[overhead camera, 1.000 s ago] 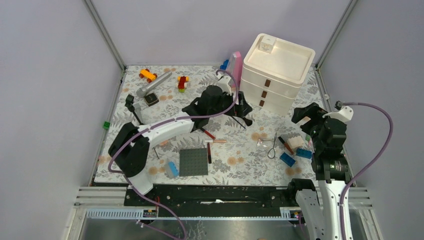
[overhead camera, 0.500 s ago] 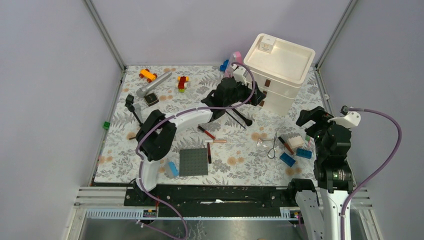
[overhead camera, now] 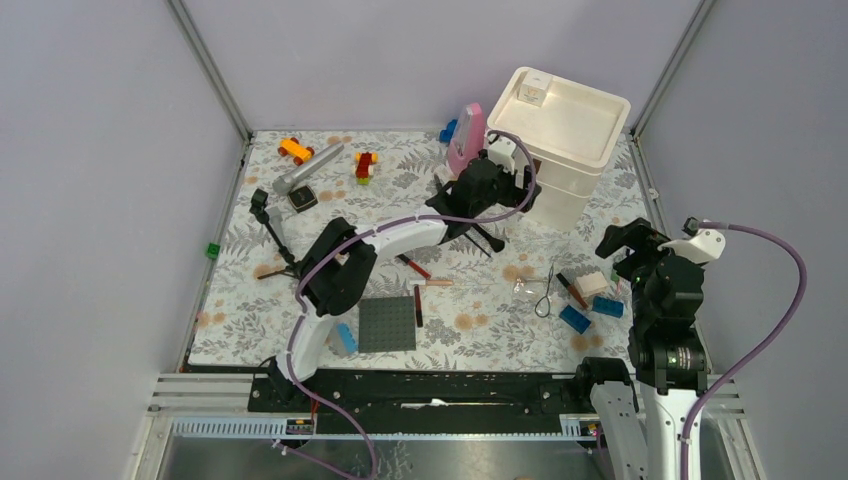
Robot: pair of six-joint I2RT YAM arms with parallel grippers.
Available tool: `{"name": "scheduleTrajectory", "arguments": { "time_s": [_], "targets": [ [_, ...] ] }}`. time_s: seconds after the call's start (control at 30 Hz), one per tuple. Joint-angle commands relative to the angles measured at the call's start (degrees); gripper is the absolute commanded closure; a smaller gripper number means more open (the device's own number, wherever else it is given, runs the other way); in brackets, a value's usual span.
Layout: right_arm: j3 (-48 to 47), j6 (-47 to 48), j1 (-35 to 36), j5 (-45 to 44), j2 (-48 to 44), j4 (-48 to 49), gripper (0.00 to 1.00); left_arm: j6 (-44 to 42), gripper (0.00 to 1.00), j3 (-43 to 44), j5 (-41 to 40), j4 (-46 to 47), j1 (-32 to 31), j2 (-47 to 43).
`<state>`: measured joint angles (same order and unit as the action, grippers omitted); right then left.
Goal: Organize the makeup
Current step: Open the drawer in the storage box.
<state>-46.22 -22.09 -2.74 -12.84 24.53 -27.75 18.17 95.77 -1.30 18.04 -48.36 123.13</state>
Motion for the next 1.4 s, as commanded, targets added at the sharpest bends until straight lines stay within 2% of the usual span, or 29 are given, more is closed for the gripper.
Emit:
{"name": "scheduleTrajectory", "arguments": {
  "time_s": [0.0,0.57,0.97,1.37],
  "targets": [
    [-2.32,1.57,0.11,-1.46,-0.67,0.86,0.04,-4.57,0.15,5.24,-8.29,0.02,-1.48,1.35],
    [-1.24,2.75,0.11,-2.28,-2.07,0.10,0.03,-6.84,0.19,13.26,-13.96,-2.42,-2.78,6.61],
    [-0.15,3.58,0.11,-2.83,-2.87,0.06,0.02,-9.30,0.23,17.01,-14.83,-3.54,-3.65,8.52],
    [0.03,3.65,0.11,-2.72,-2.75,0.06,0.02,-10.86,0.34,18.44,-15.80,-3.98,-3.78,9.00]
  ]
}}
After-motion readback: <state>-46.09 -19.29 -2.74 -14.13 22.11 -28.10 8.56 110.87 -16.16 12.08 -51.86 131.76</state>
